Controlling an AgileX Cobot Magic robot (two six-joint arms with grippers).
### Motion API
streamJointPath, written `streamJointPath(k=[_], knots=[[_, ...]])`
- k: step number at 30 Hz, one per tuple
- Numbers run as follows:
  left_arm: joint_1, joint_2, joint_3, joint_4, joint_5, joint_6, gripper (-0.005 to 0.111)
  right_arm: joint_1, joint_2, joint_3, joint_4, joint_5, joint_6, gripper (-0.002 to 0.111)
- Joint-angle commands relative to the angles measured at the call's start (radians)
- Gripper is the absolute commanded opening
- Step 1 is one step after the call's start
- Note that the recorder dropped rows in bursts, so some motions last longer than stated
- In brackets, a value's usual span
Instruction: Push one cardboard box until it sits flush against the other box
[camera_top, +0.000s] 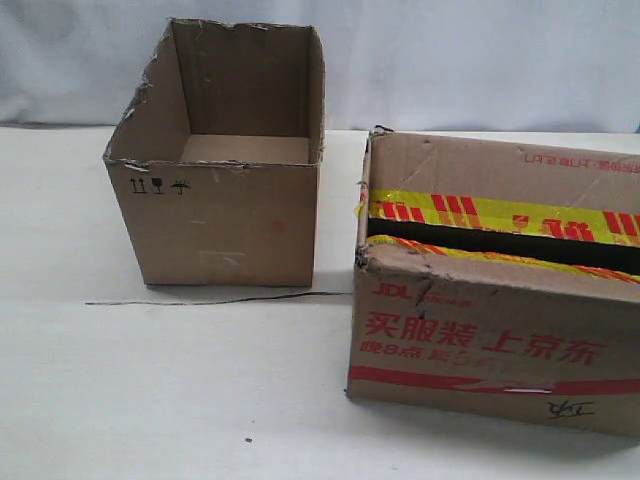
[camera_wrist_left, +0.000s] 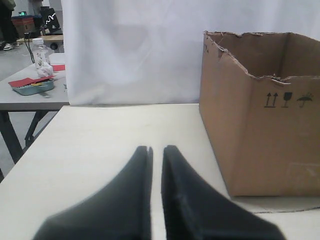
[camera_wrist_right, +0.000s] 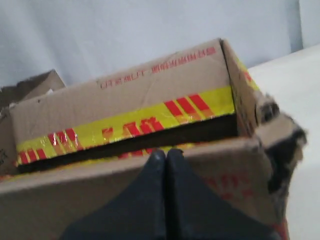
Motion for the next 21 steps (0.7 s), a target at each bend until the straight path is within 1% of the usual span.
streamJointPath(k=[1,6,13,17,21], knots=[[0.004,-0.003,0.003,-0.008,-0.002,-0.002,0.000,0.003,0.228,0.005,0.069,-0.043,-0.122,0.000],[0.004,-0.003,0.003,-0.008,-0.002,-0.002,0.000,0.003,0.448,-0.015,0.080,-0.176,-0.138,0.000],[0.004,-0.003,0.003,-0.008,-0.002,-0.002,0.000,0.003,0.727,-0.132,0.078,-0.183,-0.140,0.000],[0.004,-0.003,0.003,-0.008,-0.002,-0.002,0.000,0.003,0.926,-0.219,0.078,-0.225,-0.144,0.000],[0.004,-0.003,0.003,-0.008,-0.005,-0.002,0.000,0.003,1.113,-0.326,0.078,-0.227,-0.146,0.000]])
